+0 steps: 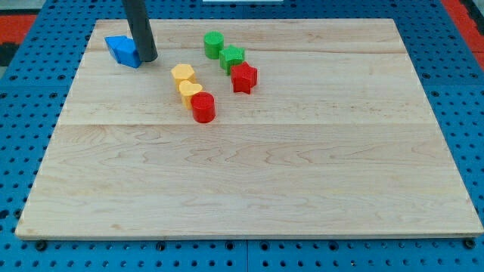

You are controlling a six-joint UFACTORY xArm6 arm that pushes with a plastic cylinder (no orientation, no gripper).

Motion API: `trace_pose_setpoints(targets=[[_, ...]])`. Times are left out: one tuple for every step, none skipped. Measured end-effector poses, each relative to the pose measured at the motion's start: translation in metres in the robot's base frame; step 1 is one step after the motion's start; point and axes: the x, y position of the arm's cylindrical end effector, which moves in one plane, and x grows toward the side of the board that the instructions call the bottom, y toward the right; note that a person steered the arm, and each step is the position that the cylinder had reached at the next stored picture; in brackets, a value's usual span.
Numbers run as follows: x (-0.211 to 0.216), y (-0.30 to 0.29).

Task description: Move the blue triangle to the top center

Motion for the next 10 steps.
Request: trace_pose_setpoints(targets=[[0.004,0.002],[0.004,0.016],[0.015,0.022],[0.022,-0.037],[0.016,-0.094],[0.006,-0.110],[-0.001,-0.110],[-0.004,-0.110],[-0.023,-0.101],[-0.041,-0.103]])
